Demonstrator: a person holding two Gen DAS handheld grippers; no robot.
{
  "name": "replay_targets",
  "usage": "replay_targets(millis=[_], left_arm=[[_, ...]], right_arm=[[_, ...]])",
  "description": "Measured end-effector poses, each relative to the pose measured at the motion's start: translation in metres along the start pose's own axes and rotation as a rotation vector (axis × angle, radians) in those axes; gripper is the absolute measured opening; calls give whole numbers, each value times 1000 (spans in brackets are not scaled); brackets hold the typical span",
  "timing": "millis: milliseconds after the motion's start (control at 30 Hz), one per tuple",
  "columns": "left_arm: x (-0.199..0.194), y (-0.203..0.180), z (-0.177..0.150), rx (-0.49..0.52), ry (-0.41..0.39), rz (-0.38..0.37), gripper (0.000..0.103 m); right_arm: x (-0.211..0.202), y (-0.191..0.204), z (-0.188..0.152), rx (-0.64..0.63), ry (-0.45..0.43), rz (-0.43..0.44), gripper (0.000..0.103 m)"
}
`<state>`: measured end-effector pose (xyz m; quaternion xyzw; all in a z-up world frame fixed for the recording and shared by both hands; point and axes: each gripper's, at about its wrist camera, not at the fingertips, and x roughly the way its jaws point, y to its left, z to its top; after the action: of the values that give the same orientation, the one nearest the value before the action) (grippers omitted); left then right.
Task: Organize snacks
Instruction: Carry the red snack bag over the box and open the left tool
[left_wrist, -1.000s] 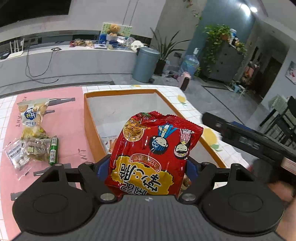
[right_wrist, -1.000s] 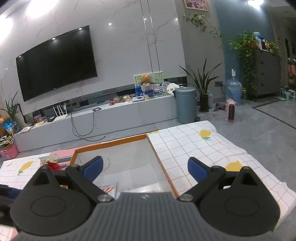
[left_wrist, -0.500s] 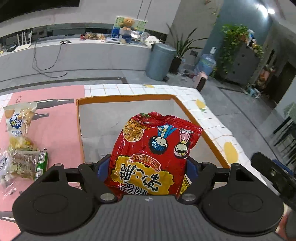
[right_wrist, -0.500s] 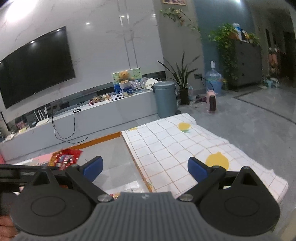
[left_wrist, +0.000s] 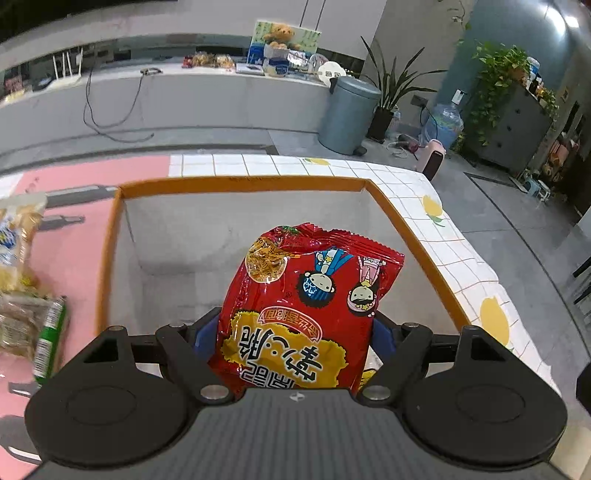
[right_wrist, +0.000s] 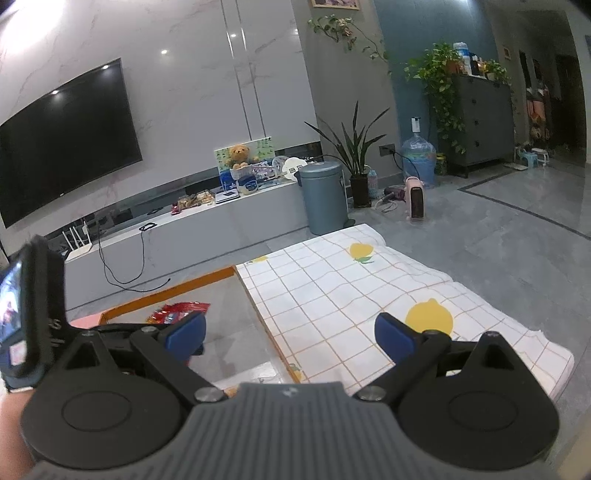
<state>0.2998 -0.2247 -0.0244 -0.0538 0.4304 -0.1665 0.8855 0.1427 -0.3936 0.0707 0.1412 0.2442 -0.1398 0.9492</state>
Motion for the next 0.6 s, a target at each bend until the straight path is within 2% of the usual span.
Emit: replay_targets(millis=[100, 200, 267, 367, 467, 533, 600], left_arm=[[6, 0, 2, -33, 1, 11, 92], [17, 2, 5, -80, 34, 27, 92], [22, 2, 6, -106, 41, 29, 92], [28, 0, 5, -82, 53, 24, 92], [35, 2, 4, -112, 88, 25, 97], [35, 6, 3, -119, 99, -5, 103], [28, 9, 3, -118, 87, -39, 103]], right_arm=[[-3, 4, 0, -27, -20, 11, 96], [-9, 10, 0, -70, -53, 23, 96], [-9, 11, 1, -67, -49, 30, 96], [-6, 13, 1, -43, -29, 19, 96], [-4, 18, 1, -51, -22, 24, 96], [-4, 21, 1, -66, -21, 25, 96], [-4, 21, 0, -75, -19, 16, 96]])
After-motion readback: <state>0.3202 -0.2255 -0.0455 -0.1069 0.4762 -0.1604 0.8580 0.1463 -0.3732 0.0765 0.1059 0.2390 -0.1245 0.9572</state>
